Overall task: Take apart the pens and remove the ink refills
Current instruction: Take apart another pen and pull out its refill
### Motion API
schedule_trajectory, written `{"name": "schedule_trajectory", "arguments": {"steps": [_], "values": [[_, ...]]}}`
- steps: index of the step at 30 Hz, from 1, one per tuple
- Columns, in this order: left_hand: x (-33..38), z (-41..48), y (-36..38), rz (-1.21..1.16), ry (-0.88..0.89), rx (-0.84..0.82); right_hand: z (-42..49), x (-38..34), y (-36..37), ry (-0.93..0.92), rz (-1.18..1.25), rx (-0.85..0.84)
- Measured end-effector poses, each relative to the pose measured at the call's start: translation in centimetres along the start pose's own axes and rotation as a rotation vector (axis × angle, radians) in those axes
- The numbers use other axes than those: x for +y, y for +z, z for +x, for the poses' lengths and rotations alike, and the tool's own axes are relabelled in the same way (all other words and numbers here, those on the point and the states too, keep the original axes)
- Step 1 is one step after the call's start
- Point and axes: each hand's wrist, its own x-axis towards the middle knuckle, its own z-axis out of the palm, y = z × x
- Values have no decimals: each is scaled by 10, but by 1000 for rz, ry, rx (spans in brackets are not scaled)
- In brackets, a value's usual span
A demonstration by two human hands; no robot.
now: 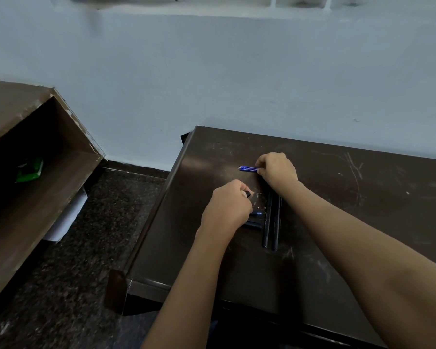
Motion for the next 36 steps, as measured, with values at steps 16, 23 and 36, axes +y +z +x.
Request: {"name": "schedule_trajectory", "arguments": {"steps": [16,23,36], "values": [[-2,-2,0,7,36,69,-8,-1,-1,-32,-72,100],[2,-6,1,17,36,129,-59,-3,-5,92,155,293],[6,-10,5,-114,61,133,-127,53,-17,744,34,41]]}}
